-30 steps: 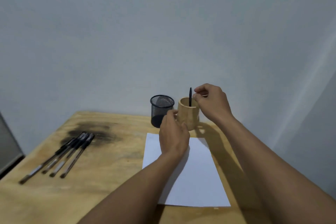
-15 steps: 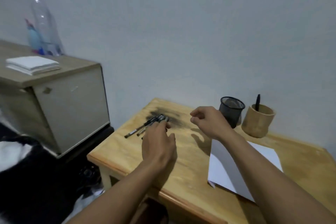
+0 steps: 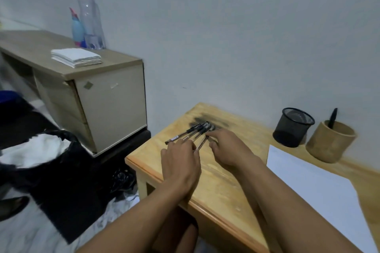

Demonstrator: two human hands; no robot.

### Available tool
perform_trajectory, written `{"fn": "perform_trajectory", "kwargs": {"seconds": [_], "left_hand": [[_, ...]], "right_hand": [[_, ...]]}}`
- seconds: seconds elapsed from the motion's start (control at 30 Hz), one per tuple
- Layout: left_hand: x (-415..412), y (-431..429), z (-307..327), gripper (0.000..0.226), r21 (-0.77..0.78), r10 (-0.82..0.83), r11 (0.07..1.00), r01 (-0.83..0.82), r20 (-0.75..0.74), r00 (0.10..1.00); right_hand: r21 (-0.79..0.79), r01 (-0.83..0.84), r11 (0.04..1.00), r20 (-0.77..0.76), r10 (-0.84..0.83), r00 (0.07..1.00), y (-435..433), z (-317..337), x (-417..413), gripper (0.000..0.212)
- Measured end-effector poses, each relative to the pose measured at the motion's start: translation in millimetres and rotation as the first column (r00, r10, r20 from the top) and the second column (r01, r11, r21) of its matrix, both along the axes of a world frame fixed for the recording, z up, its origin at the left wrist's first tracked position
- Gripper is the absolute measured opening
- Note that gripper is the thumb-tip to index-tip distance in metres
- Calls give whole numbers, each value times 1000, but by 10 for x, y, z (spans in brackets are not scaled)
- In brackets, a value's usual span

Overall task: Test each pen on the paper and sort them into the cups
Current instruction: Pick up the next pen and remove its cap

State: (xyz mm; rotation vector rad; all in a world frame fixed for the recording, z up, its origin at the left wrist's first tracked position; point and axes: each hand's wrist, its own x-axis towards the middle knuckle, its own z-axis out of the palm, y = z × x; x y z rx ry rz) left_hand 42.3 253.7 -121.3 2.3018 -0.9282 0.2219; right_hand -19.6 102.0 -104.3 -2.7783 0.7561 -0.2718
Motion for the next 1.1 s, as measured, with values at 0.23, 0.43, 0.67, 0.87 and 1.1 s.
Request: {"fn": "perform_trajectory", "kwargs": {"seconds": [0.23, 0.43, 0.67, 0.87, 1.1], "left_hand": [[36, 15, 117, 23, -40, -84, 995, 89, 118, 989], [15, -167, 370, 29, -275, -175, 943, 187, 69, 982], [-211, -571, 563, 38, -234, -538, 833, 502, -126, 834], [-510, -792, 704, 20, -437, -715, 673, 596, -182, 675], [-642, -1003, 853, 15, -405, -800, 574, 712, -90, 593]], "right_hand": [[-168, 54, 984, 154, -28, 988, 34, -14, -155, 22], [-184, 167, 969, 286, -109, 952, 113, 209, -408, 10], [484, 322, 813, 578, -574, 580, 192, 655, -835, 15], [846, -35, 531, 521, -813, 261, 203, 759, -1200, 14], [844, -201, 498, 534, -816, 222, 218, 807, -1473, 15]]}}
